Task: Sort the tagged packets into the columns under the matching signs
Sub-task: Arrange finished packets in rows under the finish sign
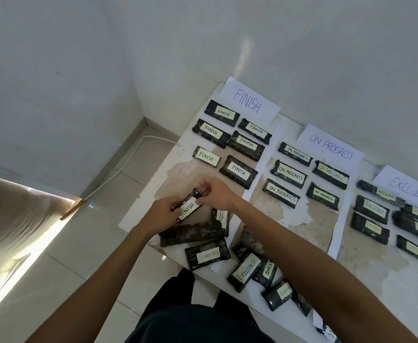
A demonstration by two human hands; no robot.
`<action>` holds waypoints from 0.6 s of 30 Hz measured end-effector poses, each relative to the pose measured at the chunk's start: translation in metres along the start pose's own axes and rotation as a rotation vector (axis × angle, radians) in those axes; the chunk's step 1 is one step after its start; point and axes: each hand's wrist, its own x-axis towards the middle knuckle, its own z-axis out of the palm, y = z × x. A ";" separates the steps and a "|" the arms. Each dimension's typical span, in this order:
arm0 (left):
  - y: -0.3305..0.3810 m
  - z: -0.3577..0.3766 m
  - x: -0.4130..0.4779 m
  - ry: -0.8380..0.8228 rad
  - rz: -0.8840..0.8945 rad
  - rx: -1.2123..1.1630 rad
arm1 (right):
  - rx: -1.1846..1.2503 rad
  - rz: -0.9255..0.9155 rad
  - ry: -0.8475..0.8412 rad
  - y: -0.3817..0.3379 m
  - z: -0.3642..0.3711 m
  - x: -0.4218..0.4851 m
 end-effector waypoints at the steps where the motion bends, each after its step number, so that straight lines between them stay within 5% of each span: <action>1: 0.004 0.000 0.000 0.008 -0.006 -0.037 | 0.093 0.021 0.039 -0.001 -0.003 -0.002; 9: 0.031 0.011 0.003 0.048 -0.083 -0.361 | 0.372 0.183 0.208 -0.008 -0.011 -0.014; 18: 0.028 0.007 0.016 0.069 0.026 -0.153 | 0.283 0.163 0.288 0.006 0.003 -0.017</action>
